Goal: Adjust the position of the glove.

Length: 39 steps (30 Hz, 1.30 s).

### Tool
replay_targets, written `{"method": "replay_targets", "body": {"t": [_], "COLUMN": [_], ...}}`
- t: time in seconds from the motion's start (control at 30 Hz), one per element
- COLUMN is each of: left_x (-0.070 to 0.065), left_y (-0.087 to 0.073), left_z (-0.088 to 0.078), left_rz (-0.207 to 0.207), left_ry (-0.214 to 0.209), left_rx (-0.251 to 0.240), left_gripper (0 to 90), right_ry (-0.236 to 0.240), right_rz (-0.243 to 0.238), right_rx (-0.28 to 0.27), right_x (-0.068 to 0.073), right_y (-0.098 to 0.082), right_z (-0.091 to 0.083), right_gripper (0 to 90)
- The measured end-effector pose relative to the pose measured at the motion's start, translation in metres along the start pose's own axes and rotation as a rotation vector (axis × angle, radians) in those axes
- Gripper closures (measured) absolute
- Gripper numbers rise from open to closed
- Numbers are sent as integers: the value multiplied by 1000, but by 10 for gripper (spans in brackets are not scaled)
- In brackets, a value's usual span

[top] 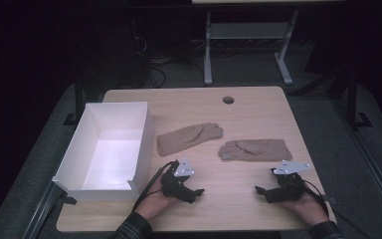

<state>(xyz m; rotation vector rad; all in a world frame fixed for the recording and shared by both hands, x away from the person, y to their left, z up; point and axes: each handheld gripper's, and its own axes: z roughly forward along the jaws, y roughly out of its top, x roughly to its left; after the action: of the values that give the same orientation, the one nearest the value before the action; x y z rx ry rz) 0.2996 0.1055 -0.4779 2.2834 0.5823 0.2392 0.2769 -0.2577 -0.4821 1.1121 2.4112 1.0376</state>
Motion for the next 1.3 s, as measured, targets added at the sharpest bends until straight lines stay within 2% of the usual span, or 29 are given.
{"method": "replay_targets", "body": {"t": [0.33,0.37,0.4,0.47,0.6,0.7,0.73,0.93,0.97,1.0,1.3], "left_x": [2,3,3,4,5,5,5,5,5,4,5], "left_y": [-1,-1,-1,-2,-3,-4,-4,-4,-4,-4,-3], "left_z": [-1,-1,-2,-3,-4,-4,-4,-4,-4,-4,-4], "left_rz": [9,9,9,11,12,11,14,14,12,7,12], "left_ry": [-5,-5,-6,-6,-7,-5,-5,-4,-5,-7,-7], "left_rx": [1,3,3,2,5,-1,0,-2,-3,-8,-1], "left_gripper": [125,125,125,124,124,124,124,124,124,124,124], "right_ry": [-3,-3,4,0,-3,-26,-23,-8,-8,-3,2], "right_rz": [0,3,3,14,31,15,23,10,10,2,0], "right_rx": [2,7,15,23,7,-13,-22,-32,-32,-34,-51], "right_x": [0,1,1,0,-3,-6,-6,-12,-12,-15,-31], "right_y": [1,2,3,4,8,14,16,26,26,30,46], "right_z": [0,0,-3,-4,-9,-15,-16,-17,-17,-16,-8], "right_gripper": [89,129,208,221,381,556,609,838,838,888,900]}}
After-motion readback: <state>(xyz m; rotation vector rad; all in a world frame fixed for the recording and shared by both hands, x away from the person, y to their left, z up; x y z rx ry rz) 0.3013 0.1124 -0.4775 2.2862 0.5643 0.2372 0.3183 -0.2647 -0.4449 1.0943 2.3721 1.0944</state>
